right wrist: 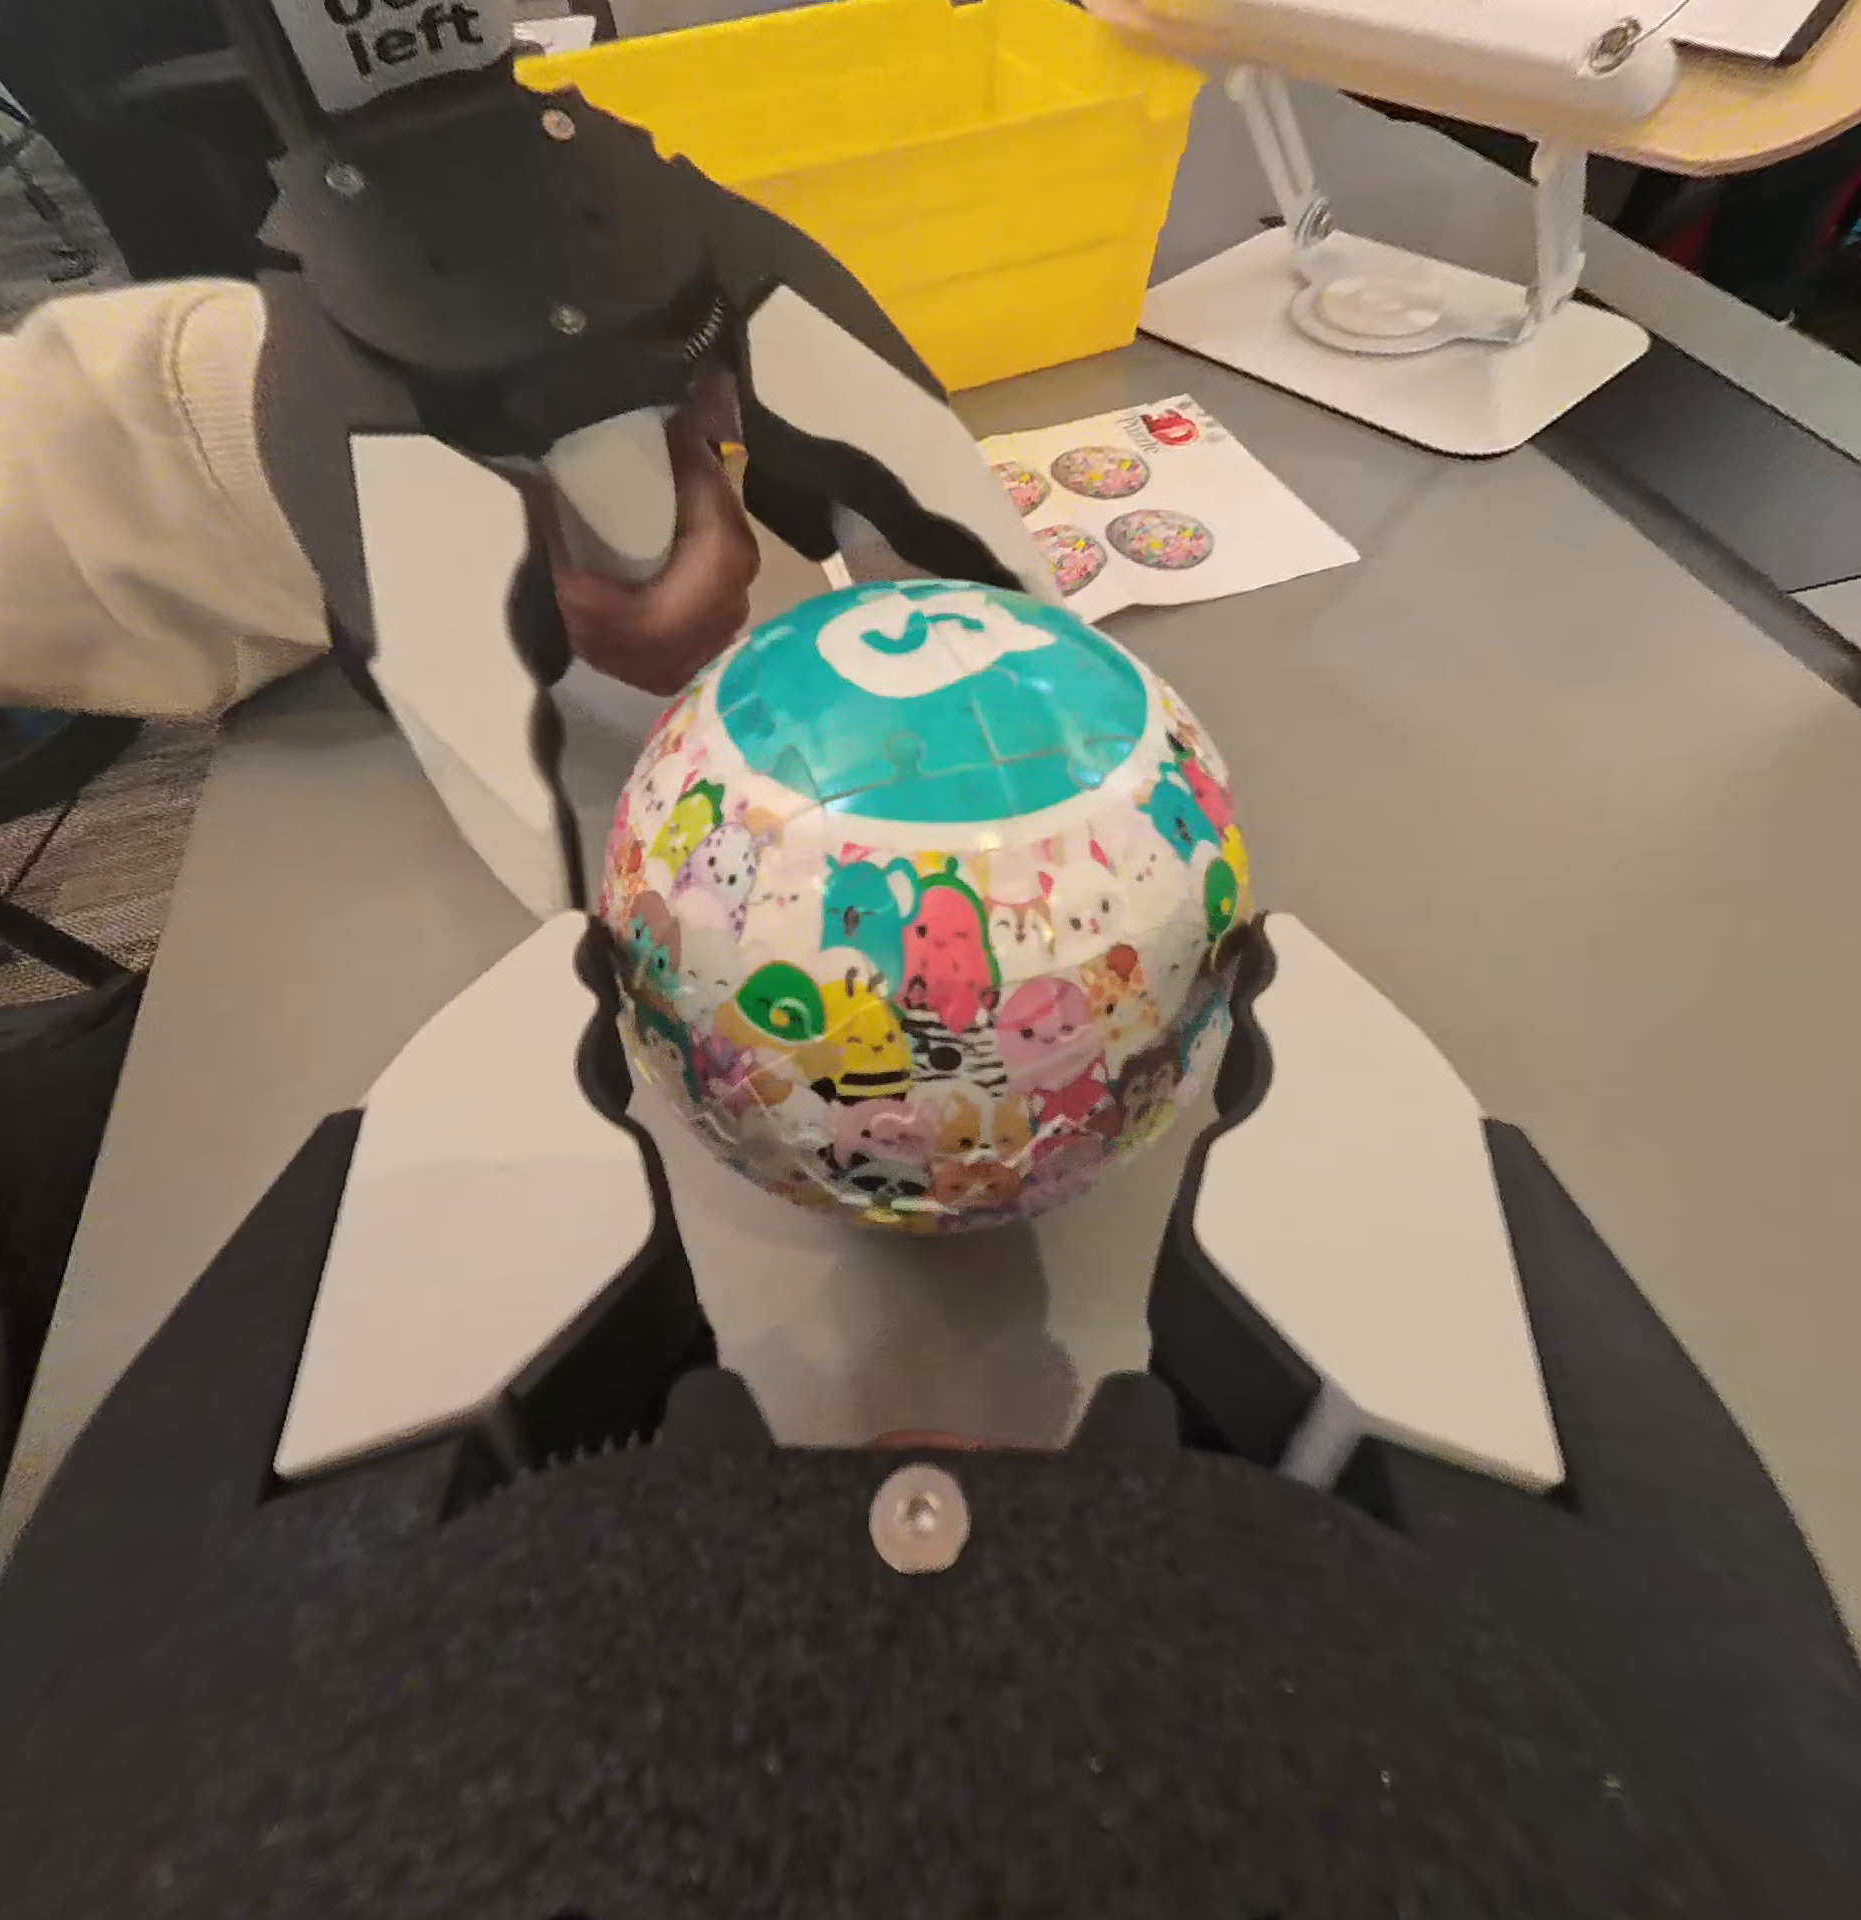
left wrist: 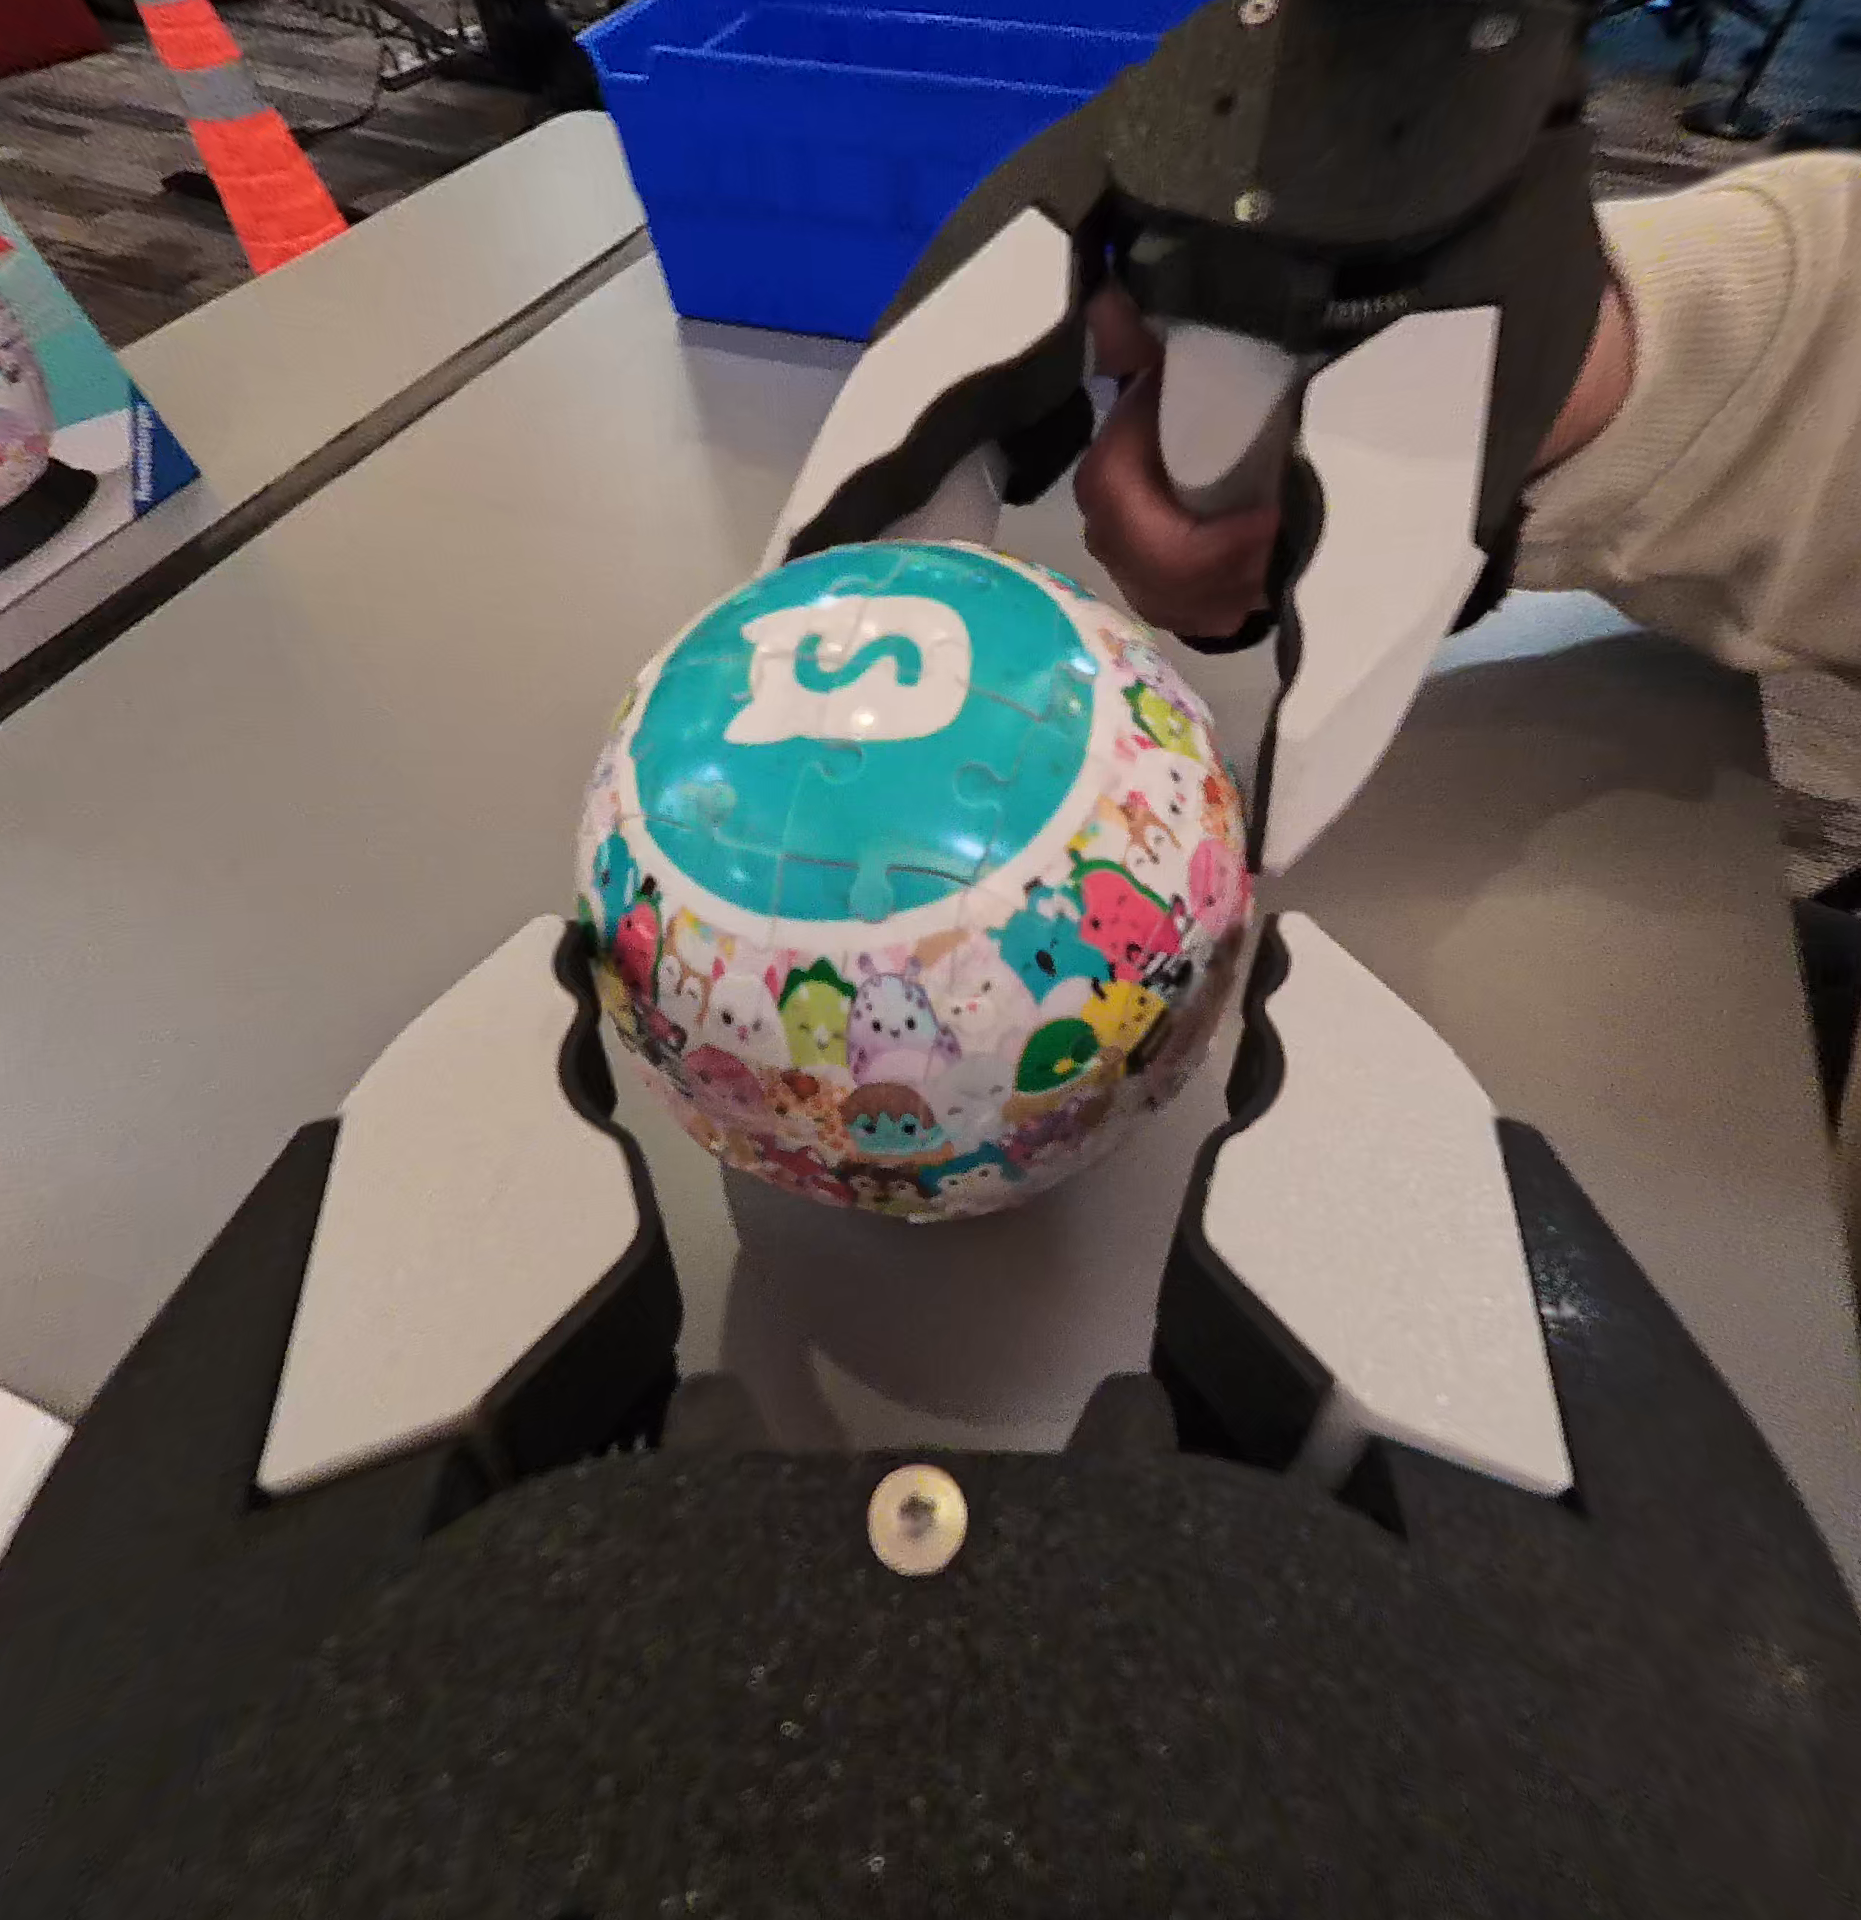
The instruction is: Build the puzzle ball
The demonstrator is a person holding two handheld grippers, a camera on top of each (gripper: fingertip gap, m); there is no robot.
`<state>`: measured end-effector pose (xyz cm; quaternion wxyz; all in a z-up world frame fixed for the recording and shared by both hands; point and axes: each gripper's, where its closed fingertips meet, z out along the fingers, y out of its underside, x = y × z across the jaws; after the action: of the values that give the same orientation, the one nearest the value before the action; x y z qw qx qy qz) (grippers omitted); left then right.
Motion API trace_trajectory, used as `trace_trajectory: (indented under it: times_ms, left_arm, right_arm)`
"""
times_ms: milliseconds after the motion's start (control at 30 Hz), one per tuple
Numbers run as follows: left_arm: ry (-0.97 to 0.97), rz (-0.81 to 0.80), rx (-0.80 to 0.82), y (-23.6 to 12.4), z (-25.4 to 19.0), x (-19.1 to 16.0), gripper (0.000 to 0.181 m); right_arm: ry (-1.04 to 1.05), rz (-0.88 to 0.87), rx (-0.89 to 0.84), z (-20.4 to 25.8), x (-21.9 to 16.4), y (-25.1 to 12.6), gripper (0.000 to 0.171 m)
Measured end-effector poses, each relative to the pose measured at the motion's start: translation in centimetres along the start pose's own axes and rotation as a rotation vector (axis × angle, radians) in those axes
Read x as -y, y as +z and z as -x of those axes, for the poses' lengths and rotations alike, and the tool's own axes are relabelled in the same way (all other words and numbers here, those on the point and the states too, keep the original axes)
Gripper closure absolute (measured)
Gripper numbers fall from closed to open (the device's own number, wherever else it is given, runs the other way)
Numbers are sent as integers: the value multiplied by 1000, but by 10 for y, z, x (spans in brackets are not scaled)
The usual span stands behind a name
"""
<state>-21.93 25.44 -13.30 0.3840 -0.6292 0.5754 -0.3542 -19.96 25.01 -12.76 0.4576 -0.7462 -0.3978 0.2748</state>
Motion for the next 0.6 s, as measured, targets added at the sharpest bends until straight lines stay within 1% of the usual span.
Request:
trace_trajectory:
  times_ms: [300,367,400,433,467,500,533,600]
  left_arm:
    - [9,2,25,1,2,0,67]
    - [27,4,30,1,3,0,67]
    - [42,12,40,3,4,-2,67]
    - [50,12,49,4,5,-2,67]
    - [51,7,52,5,5,-2,67]
    - [45,1,51,5,5,-1,67]
    - [38,-4,51,5,5,0,67]
    - [31,-10,48,6,6,0,67]
  right_arm:
    - [-5,39,5,-2,-1,1,61]
    - [-16,74,17,-3,-1,-1,63]
    - [-30,75,16,-4,4,-4,68]
    - [-55,56,12,-6,14,-9,80]
    - [-90,51,10,-5,24,-13,98]
    - [-135,46,-9,-5,35,-17,107]
    - [-187,43,-19,-3,44,-18,112]
    - [-294,127,-26,5,45,-13,120]
